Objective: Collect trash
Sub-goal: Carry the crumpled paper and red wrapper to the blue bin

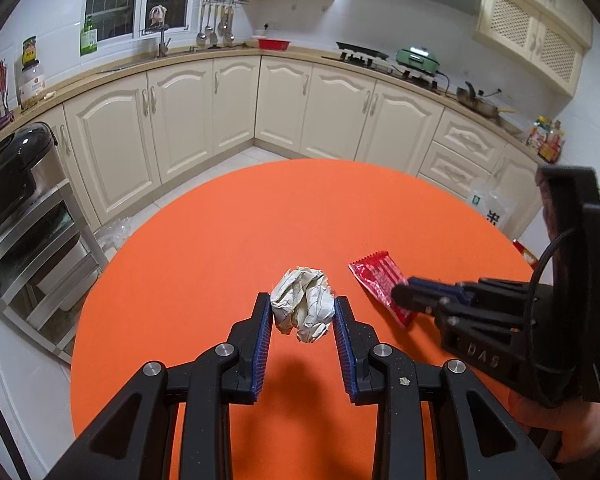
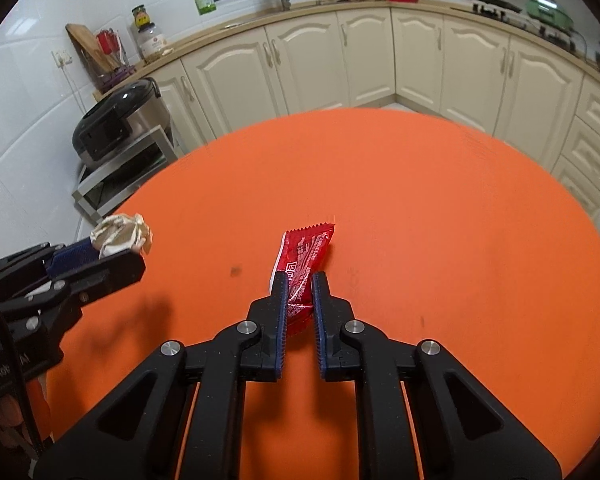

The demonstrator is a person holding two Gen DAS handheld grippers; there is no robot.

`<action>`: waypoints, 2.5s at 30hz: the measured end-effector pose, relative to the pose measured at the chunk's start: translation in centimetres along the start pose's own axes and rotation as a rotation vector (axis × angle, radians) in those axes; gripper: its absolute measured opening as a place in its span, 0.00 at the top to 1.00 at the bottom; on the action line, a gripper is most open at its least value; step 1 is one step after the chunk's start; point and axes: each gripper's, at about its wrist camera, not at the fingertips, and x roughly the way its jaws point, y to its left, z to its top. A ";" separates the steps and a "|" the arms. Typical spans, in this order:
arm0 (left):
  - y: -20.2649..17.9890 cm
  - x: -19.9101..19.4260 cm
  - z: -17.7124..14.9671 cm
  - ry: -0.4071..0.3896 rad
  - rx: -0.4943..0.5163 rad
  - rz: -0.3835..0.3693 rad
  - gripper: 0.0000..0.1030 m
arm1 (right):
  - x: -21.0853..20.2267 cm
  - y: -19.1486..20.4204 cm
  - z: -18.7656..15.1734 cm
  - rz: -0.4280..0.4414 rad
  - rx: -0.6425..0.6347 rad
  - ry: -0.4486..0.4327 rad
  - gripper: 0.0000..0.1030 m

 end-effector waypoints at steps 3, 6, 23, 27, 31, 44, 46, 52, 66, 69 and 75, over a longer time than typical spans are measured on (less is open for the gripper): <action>-0.3 -1.3 -1.2 0.002 0.005 -0.003 0.74 | 0.0 0.2 -0.8 -0.078 0.001 0.015 0.64; -0.3 -2.5 -2.0 0.002 0.004 0.001 0.74 | 0.1 -0.1 -0.5 -0.038 0.057 -0.019 0.27; -2.0 -6.8 -3.9 -0.032 0.020 0.015 0.74 | -1.5 2.0 -2.8 -0.038 0.062 -0.032 0.88; -3.7 -8.1 -4.3 -0.052 0.044 0.001 0.74 | -4.1 0.7 -3.8 -0.023 0.097 -0.074 0.88; -5.9 -9.5 -4.8 -0.075 0.078 -0.024 0.74 | -8.3 -0.6 -5.2 -0.012 0.137 -0.144 0.88; -15.7 -13.1 -6.7 -0.150 0.228 -0.170 0.74 | -22.7 -5.8 -10.6 -0.080 0.259 -0.371 0.88; -17.0 -13.4 -7.0 -0.156 0.251 -0.197 0.74 | -24.7 -6.5 -11.5 -0.097 0.276 -0.402 0.88; -21.9 -13.0 -7.3 -0.150 0.336 -0.280 0.74 | -29.7 -10.0 -14.8 -0.163 0.354 -0.474 0.88; -36.7 -3.4 -9.4 0.087 0.594 -0.419 0.74 | -29.5 -26.5 -27.1 -0.263 0.716 -0.395 0.88; -39.6 -0.6 -10.6 0.158 0.626 -0.419 0.74 | -28.3 -29.9 -29.9 -0.264 0.785 -0.356 0.88; -46.9 6.3 -9.0 0.284 0.634 -0.392 0.74 | -25.8 -34.3 -33.4 -0.260 0.882 -0.298 0.88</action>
